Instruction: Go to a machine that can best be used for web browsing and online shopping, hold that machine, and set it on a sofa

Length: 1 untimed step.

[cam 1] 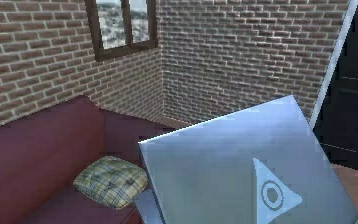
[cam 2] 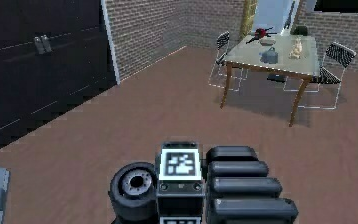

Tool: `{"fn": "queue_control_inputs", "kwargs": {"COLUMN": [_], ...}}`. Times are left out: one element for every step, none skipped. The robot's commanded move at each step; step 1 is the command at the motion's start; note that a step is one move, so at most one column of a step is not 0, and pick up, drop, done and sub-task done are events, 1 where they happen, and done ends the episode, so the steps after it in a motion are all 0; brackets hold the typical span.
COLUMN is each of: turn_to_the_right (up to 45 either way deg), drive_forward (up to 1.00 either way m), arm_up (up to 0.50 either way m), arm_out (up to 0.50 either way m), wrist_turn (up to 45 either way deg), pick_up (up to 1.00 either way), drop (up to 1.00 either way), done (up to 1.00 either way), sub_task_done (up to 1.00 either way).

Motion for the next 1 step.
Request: {"fn": "queue_control_inputs", "kwargs": {"turn_to_the_right": [-45.0], "drive_forward": [0.00], "arm_up": [0.00], "arm_out": [0.00], "wrist_turn": [0.0], "pick_up": [0.00], "drop": [0.00], "done": [0.00], "sub_task_done": [0.00]}}
